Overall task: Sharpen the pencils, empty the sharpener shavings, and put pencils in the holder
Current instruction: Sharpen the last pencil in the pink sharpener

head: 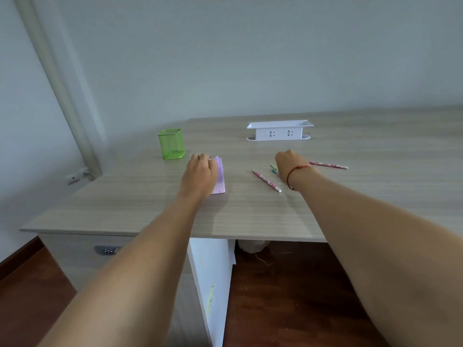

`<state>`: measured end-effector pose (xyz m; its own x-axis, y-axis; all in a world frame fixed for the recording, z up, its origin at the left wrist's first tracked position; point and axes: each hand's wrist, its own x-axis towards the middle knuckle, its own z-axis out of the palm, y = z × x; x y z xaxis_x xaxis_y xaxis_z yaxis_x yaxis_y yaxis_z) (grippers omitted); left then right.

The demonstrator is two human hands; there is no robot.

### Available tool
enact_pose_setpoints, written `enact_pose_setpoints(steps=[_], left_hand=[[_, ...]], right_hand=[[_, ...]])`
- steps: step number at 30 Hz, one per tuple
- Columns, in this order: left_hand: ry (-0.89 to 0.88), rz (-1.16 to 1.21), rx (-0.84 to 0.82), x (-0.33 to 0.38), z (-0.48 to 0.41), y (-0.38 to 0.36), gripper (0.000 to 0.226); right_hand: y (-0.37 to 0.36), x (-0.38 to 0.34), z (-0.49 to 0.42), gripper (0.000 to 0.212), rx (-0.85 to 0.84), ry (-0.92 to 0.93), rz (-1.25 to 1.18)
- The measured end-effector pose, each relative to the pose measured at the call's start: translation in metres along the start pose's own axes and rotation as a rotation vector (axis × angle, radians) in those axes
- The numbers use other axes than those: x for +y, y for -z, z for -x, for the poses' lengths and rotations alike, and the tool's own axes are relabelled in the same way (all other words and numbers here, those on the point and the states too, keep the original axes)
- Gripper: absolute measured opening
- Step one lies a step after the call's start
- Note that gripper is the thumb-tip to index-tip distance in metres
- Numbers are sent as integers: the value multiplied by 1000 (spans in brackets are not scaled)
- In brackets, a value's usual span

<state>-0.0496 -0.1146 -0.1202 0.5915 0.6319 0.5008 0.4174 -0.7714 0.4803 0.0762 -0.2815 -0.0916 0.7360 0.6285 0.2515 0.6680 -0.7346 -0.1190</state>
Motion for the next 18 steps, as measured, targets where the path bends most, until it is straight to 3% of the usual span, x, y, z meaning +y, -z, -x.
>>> enact_pose_setpoints(steps=[12,18], left_hand=[[46,79,45,-4,-1,-6,31],[42,94,59,7,4,-4,33]], right_hand=[[-18,-7,-8,31,-93,-40,11],[-9,0,-5,27,-18,-32,25]])
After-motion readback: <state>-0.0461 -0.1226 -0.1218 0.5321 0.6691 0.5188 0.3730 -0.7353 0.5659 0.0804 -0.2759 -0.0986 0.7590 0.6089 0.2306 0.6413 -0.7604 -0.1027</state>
